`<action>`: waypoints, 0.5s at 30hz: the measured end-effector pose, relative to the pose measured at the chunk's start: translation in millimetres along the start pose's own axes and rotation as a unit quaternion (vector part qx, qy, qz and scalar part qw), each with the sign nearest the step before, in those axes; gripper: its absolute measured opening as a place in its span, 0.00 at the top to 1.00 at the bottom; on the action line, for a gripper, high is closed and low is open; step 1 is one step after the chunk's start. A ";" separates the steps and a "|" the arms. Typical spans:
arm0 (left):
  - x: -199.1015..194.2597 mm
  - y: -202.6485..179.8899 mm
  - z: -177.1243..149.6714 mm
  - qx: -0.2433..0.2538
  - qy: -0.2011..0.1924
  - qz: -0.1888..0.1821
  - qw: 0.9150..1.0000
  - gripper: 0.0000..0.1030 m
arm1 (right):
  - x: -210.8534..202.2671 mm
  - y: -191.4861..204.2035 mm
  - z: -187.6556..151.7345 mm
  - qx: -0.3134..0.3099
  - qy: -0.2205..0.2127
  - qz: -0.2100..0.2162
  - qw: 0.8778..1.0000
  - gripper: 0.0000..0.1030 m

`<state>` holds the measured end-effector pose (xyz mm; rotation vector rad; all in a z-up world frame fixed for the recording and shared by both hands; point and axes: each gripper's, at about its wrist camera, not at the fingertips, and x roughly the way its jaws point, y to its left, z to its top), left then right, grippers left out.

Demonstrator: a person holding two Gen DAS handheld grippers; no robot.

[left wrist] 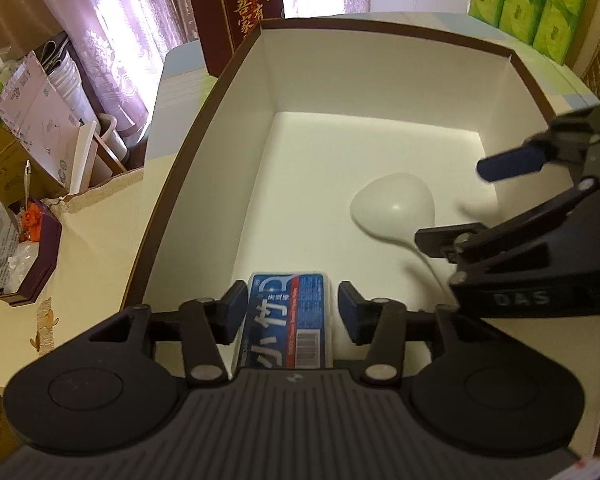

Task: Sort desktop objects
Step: 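Lower and release the toothpaste box and spoon into the box with both tools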

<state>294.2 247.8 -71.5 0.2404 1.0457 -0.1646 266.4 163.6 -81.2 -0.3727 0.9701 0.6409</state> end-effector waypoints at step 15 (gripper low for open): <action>-27.1 -8.9 -7.5 0.016 -0.026 0.006 1.000 0.13 | -47.4 -4.2 -15.5 -0.070 -0.053 0.043 0.995 0.02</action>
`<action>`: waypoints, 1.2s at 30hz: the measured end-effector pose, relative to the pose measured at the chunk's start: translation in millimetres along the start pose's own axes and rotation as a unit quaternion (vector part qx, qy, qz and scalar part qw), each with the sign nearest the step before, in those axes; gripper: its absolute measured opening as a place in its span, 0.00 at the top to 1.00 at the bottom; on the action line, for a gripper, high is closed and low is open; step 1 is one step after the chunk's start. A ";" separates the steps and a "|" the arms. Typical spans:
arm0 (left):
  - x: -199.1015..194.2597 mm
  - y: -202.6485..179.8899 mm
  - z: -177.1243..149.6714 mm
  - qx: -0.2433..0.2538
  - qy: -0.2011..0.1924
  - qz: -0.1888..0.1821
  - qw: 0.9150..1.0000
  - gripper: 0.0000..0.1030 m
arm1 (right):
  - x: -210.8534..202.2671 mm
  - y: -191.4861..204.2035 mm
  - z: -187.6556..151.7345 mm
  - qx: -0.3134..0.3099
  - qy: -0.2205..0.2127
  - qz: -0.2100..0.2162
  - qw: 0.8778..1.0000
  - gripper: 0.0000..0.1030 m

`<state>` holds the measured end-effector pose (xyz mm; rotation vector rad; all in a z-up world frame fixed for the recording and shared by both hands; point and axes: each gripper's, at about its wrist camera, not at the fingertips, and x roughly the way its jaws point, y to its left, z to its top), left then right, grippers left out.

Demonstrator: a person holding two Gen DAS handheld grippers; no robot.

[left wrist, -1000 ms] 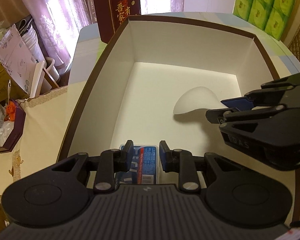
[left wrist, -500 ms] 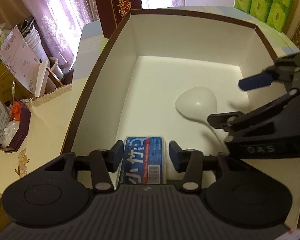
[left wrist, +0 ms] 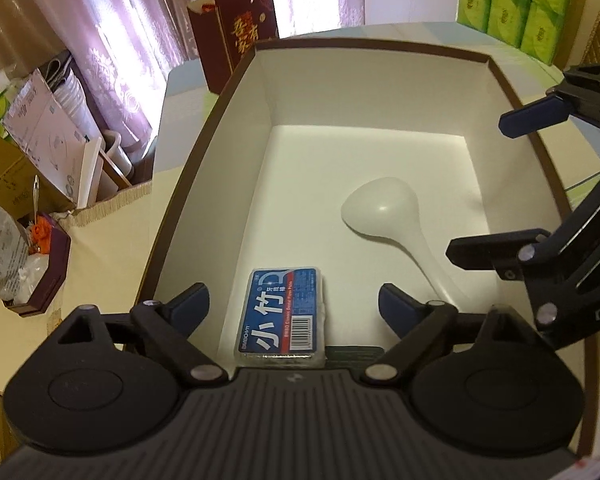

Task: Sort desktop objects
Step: 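Lower and release the toothpaste box and spoon into the box with both tools, then withdraw both open tools from the box toward the loose items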

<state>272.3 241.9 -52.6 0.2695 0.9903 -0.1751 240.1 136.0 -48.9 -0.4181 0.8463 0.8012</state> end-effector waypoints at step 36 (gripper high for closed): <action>-90.0 -50.0 -23.6 -0.002 -0.045 0.034 0.998 0.06 | -97.7 18.9 -44.0 -0.025 -0.061 0.028 0.997 0.02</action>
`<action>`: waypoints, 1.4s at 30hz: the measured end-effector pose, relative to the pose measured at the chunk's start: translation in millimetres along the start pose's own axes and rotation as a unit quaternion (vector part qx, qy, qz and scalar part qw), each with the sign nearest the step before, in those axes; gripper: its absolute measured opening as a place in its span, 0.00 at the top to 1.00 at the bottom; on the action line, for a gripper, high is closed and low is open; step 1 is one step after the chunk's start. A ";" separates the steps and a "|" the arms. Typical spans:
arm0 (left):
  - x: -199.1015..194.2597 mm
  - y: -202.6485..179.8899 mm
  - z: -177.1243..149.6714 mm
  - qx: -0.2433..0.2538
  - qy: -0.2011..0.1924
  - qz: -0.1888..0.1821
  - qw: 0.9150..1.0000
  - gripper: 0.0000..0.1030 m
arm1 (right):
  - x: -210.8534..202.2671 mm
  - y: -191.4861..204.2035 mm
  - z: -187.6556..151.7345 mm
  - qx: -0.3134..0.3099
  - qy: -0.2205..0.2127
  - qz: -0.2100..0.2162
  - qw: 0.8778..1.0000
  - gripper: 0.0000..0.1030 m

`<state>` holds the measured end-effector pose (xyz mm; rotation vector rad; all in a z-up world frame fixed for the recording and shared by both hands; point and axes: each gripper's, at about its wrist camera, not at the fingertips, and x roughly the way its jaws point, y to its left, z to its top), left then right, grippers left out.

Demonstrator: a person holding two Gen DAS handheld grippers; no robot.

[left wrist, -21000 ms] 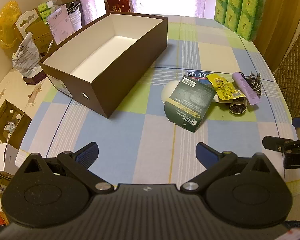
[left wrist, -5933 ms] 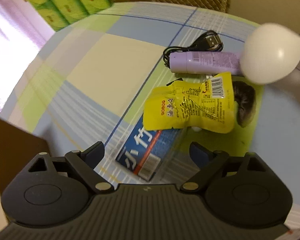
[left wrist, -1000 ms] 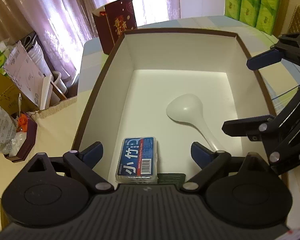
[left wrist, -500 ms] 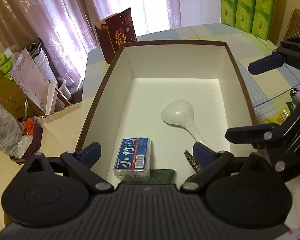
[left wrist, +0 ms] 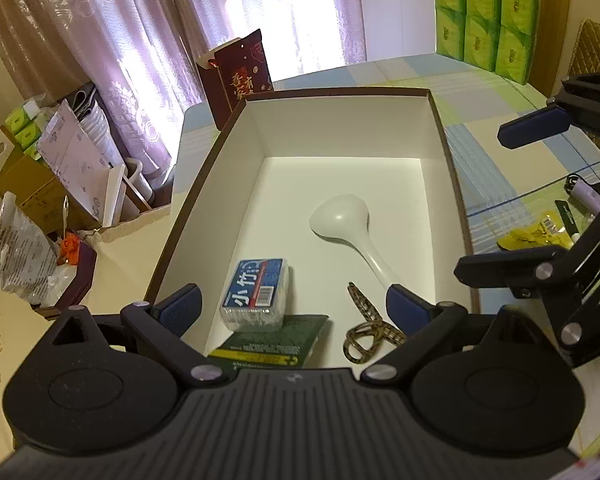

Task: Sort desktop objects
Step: 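Withdraw both open tools from the box toward the loose items, then move the left tool down onto the yellow snack packet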

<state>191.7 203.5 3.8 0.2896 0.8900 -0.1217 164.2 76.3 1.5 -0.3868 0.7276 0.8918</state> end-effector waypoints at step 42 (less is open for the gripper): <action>-45.2 -195.3 -41.0 0.047 -0.028 -0.127 0.990 0.09 | -154.1 -92.2 -217.9 0.204 0.058 -0.078 0.974 0.02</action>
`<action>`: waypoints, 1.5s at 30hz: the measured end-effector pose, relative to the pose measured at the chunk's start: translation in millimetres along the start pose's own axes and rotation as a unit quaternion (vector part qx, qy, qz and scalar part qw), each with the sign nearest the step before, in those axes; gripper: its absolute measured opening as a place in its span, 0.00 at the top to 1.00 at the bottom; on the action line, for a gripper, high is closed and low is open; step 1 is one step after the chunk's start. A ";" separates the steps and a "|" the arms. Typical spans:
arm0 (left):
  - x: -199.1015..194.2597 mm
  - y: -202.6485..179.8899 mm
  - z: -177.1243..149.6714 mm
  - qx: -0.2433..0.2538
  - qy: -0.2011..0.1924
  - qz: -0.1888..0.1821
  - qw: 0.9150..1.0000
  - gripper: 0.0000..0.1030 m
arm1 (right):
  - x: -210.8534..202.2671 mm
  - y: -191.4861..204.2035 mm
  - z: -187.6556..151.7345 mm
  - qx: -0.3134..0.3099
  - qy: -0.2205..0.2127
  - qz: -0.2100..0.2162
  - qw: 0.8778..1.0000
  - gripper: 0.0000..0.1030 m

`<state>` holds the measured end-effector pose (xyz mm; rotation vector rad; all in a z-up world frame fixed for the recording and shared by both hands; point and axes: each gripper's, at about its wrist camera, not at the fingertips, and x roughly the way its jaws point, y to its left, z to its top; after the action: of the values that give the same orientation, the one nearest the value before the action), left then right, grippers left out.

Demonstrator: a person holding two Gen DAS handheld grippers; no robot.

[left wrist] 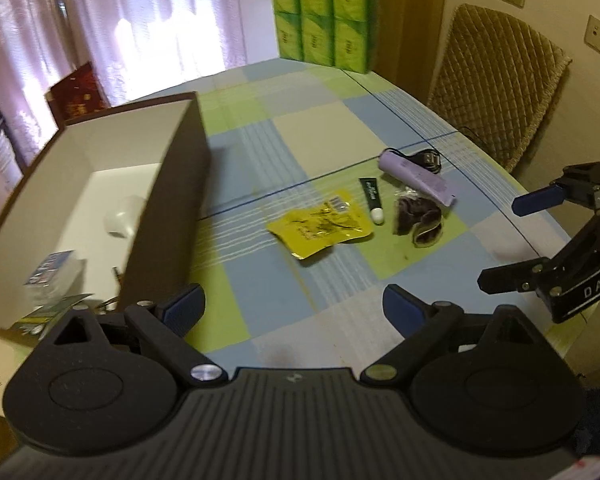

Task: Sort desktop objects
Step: 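Move the left tool down onto the yellow snack packet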

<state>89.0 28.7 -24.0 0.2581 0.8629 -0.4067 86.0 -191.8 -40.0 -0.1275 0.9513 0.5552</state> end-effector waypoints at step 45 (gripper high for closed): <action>213.6 -34.4 78.8 0.413 0.125 -0.162 0.887 0.17 | 30.7 -116.2 -19.7 0.144 0.059 -0.070 0.985 0.02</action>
<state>251.4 -83.4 -142.7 0.9806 0.9491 -1.0724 143.9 -285.6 -91.8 0.0324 1.1187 0.2781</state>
